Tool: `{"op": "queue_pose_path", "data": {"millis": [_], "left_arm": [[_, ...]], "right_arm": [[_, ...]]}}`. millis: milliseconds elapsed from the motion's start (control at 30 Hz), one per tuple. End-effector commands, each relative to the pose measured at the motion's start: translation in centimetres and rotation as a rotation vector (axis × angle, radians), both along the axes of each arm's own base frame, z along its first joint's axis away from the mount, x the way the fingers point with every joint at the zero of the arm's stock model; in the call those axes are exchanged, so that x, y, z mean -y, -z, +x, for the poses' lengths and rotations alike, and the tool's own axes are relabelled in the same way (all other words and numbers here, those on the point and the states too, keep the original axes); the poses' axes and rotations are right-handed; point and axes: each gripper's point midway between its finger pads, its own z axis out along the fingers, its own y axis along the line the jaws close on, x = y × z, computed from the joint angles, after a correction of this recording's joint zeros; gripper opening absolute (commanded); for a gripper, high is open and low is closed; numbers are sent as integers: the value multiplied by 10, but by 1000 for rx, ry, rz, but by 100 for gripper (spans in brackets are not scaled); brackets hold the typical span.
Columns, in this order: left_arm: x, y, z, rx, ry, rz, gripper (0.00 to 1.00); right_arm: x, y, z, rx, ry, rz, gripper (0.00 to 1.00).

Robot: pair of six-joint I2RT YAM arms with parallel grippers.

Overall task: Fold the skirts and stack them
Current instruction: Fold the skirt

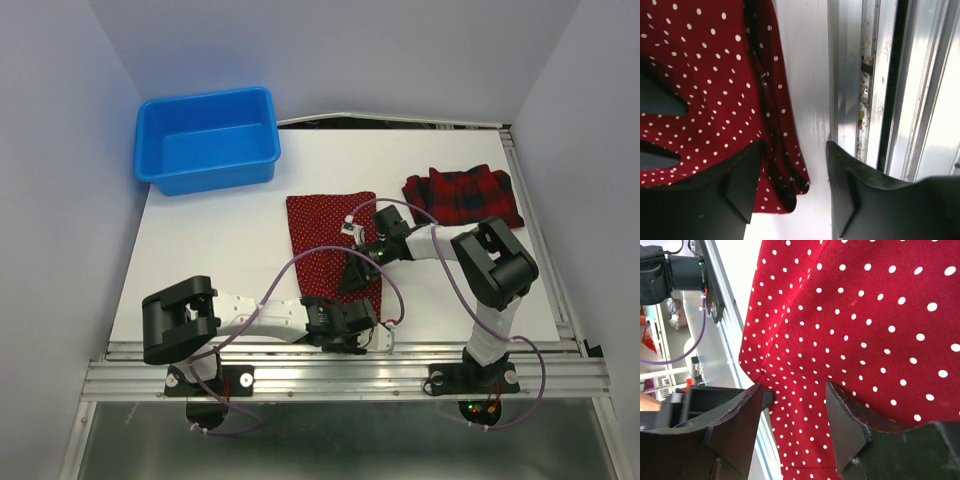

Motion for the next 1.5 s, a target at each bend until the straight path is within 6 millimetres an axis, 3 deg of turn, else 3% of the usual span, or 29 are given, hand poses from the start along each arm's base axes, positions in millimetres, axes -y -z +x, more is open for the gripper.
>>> {"op": "queue_pose_path", "data": {"millis": [0, 300, 467, 567, 700, 867, 1033, 1167, 1300, 1467], "left_arm": [[18, -3, 6, 25, -16, -47, 57], [11, 16, 10, 34, -41, -10, 39], [7, 17, 12, 18, -47, 14, 12], [8, 6, 6, -46, -50, 7, 0], [13, -23, -6, -113, -8, -53, 0], [18, -62, -35, -242, 80, -140, 0], [12, -78, -55, -335, 136, -148, 0], [10, -86, -66, -404, 174, -155, 0], [5, -94, -73, -475, 197, -155, 0], [3, -105, -84, -549, 237, -160, 0]], "right_arm": [[0, 14, -5, -12, -7, -14, 59], [6, 22, -16, -23, -14, -16, 58], [10, 26, -21, -38, -22, -28, 57], [10, 23, -21, -26, -23, -22, 56], [12, 19, -23, -5, -31, -18, 56], [3, -5, -26, 67, -73, 3, 57], [-11, -52, 12, 235, -19, 15, 66], [-14, -84, 67, 369, 48, 26, 70], [-4, -91, 123, 421, 109, 13, 71], [0, -69, 172, 514, 104, -65, 71]]}}
